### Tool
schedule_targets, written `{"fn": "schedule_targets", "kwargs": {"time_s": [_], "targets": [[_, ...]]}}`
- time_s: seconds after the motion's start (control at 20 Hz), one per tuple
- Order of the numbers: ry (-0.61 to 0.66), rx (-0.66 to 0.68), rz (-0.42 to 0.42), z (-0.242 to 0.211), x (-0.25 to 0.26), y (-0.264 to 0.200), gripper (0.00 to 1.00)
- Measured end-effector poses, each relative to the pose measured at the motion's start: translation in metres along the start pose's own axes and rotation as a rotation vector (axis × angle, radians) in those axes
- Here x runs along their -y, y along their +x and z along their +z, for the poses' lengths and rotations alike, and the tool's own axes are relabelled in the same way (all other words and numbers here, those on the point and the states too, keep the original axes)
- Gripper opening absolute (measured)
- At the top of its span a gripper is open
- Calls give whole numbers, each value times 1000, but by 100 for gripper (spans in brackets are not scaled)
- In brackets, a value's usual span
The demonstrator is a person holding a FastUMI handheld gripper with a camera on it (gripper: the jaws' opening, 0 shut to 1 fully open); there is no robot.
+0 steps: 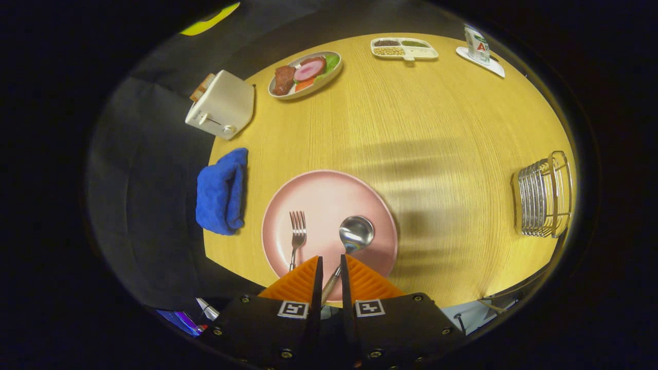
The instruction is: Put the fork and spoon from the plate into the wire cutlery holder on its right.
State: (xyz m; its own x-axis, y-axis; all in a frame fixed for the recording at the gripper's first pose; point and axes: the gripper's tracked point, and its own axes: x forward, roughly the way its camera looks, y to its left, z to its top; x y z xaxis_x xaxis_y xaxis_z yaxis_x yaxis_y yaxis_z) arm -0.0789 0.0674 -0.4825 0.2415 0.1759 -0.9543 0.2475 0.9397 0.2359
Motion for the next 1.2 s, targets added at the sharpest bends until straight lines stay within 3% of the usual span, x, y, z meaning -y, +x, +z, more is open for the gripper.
{"fn": "schedule_targets", "kwargs": {"time_s": [0.55,0.65,1.1,1.2], "targets": [[8,-116,-60,-26,2,39,19],[10,-123,-59,-25,0,42,25],[1,-169,-88,-27,0,54,26],[16,-173,-88,-30,4,56,16]]}}
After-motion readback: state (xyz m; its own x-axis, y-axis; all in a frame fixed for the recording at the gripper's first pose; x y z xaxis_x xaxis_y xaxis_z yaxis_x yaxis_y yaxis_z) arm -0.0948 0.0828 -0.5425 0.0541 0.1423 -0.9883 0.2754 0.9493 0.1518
